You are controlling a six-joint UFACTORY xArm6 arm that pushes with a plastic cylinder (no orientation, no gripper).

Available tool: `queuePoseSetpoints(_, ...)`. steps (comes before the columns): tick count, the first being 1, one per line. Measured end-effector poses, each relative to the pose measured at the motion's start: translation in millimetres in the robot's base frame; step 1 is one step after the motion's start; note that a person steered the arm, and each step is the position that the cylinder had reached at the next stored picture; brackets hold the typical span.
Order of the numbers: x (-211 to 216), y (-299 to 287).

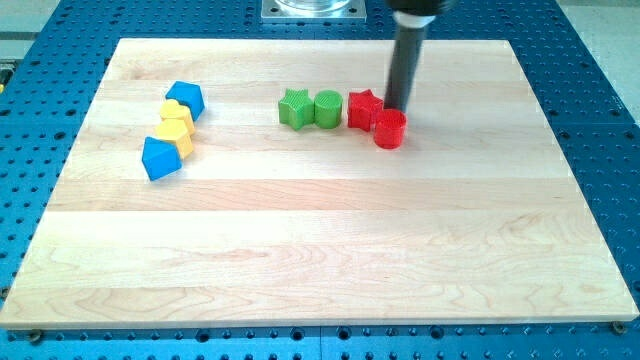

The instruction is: Place the red circle at the bottom right of the board

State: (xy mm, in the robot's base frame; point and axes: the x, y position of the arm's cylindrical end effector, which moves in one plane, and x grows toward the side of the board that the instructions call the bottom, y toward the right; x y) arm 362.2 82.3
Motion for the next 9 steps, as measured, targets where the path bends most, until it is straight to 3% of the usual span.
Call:
queuePoseSetpoints(1,82.8,-10.8)
queuePoseSetpoints(2,93.8,-8.1)
queuePoseSetpoints(3,158.0,-35.1)
queuePoseSetpoints(4,167.2,7.4)
queuePoseSetpoints(5,143.0,-79.8)
queuePoseSetpoints(6,119.7,-24.1)
queuePoseSetpoints(7,139.7,53.5)
queuePoseSetpoints(8,151.1,89.3)
queuePoseSetpoints(9,119.2,119.4)
